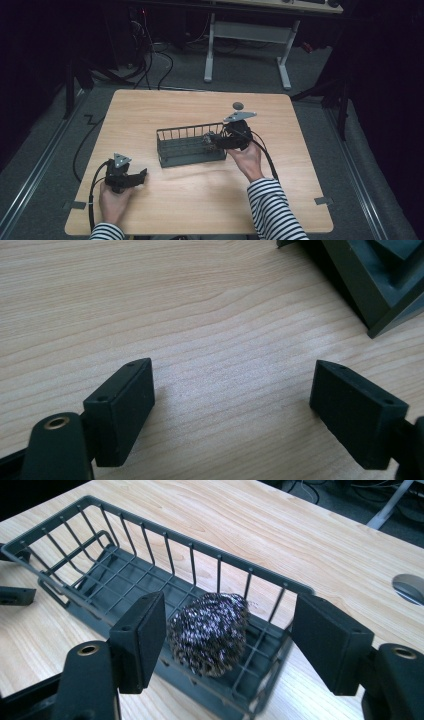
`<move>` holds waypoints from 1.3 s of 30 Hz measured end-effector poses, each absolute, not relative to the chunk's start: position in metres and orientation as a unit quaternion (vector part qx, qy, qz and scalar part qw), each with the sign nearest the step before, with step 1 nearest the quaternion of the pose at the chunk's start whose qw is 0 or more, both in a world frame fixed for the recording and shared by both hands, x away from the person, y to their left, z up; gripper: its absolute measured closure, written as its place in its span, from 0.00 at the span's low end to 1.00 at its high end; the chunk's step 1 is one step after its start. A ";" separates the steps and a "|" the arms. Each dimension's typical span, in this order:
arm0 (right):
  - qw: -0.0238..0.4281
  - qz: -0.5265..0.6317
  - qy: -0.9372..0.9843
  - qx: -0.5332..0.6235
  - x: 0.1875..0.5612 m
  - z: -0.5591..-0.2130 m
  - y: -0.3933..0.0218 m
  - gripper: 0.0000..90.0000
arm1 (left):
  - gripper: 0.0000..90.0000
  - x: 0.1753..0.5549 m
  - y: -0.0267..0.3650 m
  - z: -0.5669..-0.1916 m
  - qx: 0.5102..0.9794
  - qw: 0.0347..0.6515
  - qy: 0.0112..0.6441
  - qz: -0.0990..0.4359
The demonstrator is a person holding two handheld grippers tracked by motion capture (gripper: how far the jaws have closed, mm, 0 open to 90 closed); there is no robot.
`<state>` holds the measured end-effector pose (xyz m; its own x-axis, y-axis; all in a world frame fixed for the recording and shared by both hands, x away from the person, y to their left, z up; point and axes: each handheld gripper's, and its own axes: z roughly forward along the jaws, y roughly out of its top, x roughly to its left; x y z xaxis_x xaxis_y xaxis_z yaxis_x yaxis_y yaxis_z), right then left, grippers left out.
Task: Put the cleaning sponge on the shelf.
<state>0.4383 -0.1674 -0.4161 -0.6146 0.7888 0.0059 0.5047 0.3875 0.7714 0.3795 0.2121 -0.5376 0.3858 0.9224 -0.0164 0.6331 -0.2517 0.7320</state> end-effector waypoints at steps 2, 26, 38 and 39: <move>0.185 0.385 0.812 0.399 0.437 -0.415 -0.169 0.34 | 0.20 0.379 0.212 -0.538 0.761 0.336 0.511 0.215; 0.209 0.425 0.760 0.445 0.376 -0.424 -0.252 0.42 | 0.20 0.380 0.212 -0.538 0.762 0.337 0.510 0.215; 0.208 0.336 0.748 0.534 0.364 -0.519 -0.291 0.41 | 0.20 0.380 0.212 -0.538 0.762 0.336 0.510 0.215; 0.208 0.331 0.749 0.535 0.364 -0.522 -0.292 0.41 | 0.20 0.380 0.212 -0.538 0.762 0.336 0.510 0.215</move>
<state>0.3641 -0.2917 -0.5223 -0.3401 0.9394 0.0436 0.6638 0.2070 0.7187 0.3795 0.2120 -0.5375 0.3879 0.9216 -0.0154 0.6328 -0.2541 0.7314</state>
